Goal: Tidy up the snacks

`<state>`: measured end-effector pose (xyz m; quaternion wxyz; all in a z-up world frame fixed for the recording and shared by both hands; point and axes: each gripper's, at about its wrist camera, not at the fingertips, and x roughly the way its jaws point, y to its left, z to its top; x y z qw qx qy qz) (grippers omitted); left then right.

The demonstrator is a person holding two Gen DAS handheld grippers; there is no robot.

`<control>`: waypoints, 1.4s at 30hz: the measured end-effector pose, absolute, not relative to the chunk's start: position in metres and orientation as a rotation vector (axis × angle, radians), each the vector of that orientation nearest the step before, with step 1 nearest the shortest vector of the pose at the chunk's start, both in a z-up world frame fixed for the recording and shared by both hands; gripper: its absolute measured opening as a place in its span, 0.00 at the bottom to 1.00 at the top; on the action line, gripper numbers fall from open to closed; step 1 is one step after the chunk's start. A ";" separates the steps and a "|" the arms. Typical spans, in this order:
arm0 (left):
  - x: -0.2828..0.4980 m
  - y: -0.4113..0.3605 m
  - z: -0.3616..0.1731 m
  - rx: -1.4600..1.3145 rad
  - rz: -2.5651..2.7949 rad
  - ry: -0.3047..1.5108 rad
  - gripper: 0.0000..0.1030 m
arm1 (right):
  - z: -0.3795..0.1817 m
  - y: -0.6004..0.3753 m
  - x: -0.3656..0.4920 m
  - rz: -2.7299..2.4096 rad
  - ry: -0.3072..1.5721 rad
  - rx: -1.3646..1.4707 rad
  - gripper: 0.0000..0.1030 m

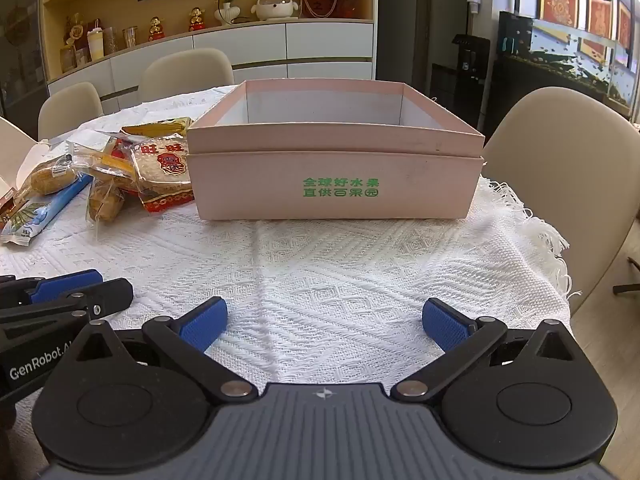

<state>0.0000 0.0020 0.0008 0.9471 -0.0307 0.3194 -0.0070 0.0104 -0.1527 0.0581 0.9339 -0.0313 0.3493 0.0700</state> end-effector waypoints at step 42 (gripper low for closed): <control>-0.001 -0.001 0.000 -0.029 -0.004 0.646 0.28 | 0.058 -0.153 0.010 0.143 0.715 -0.065 1.00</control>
